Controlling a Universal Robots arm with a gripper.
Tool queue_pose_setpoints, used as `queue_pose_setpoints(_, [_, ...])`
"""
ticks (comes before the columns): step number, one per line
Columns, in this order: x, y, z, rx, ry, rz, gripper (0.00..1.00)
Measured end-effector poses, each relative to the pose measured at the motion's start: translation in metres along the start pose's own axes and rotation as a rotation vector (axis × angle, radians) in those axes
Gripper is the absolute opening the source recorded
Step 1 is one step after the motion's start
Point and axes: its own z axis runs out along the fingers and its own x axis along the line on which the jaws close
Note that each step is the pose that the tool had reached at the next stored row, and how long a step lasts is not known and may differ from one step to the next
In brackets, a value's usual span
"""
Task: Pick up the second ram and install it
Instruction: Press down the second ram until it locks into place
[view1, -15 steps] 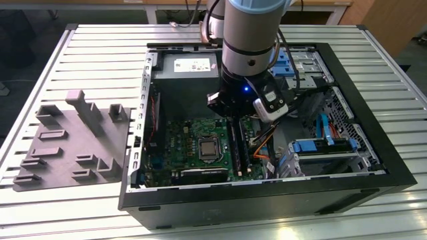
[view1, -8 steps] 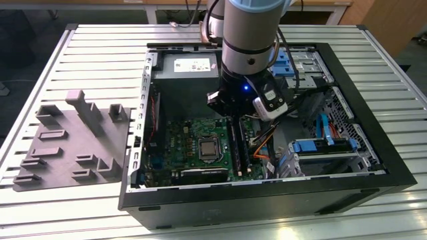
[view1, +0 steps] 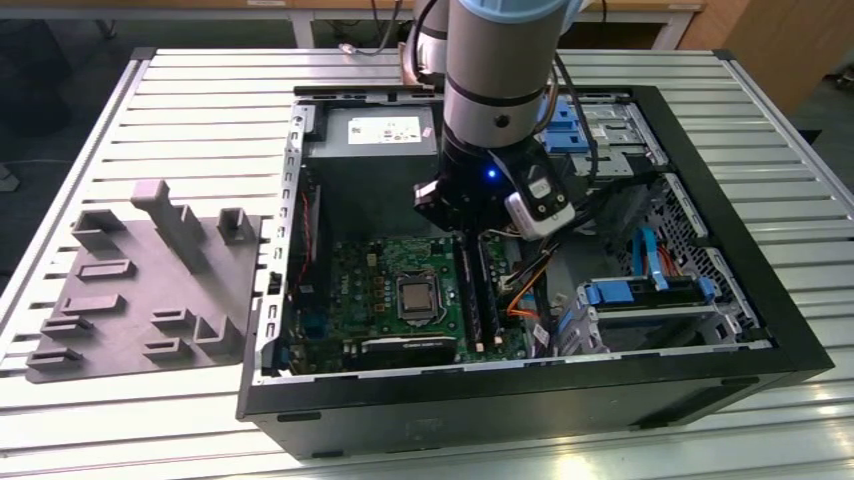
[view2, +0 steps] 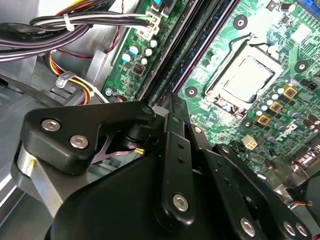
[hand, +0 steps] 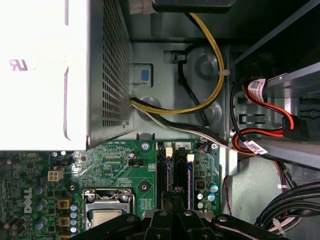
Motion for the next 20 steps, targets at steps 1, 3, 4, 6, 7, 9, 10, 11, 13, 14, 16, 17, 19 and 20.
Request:
queue_pose_setpoints(1, [0.0000, 0.0002, 0.0000, 0.0001, 0.0000, 0.000, 0.11])
queue_pose_setpoints(3, [0.0000, 0.0007, 0.0000, 0.0001, 0.0000, 0.000, 0.11])
queue_pose_setpoints(4, [0.0000, 0.0009, 0.0000, 0.0000, 0.0000, 0.000, 0.11])
queue_pose_setpoints(6, [0.0000, 0.0013, 0.0000, 0.0001, 0.0000, 0.000, 0.11])
queue_pose_setpoints(7, [0.0000, 0.0016, 0.0000, 0.0001, 0.0000, 0.000, 0.11])
queue_pose_setpoints(9, [0.0000, 0.0021, 0.0000, 0.0001, 0.0000, 0.000, 0.11])
queue_pose_setpoints(10, [0.0000, 0.0023, 0.0000, 0.0000, 0.0000, 0.000, 0.11])
queue_pose_setpoints(11, [0.0001, 0.0026, 0.0000, 0.0001, 0.0000, 0.000, 0.11])
queue_pose_setpoints(13, [0.0001, 0.0030, 0.0000, 0.0000, 0.0000, 0.000, 0.11])
queue_pose_setpoints(14, [0.0001, 0.0032, 0.0000, 0.0001, 0.0000, 0.000, 0.11])
queue_pose_setpoints(16, [0.0001, 0.0037, 0.0000, 0.0001, 0.0001, 0.000, 0.11])
queue_pose_setpoints(17, [0.0001, 0.0039, 0.0001, 0.0001, 0.0000, 0.000, 0.11])
queue_pose_setpoints(19, [0.0001, 0.0044, 0.0001, 0.0001, 0.0000, 0.000, 0.11])
queue_pose_setpoints(20, [0.0001, 0.0046, 0.0001, 0.0001, 0.0000, 0.000, 0.11])
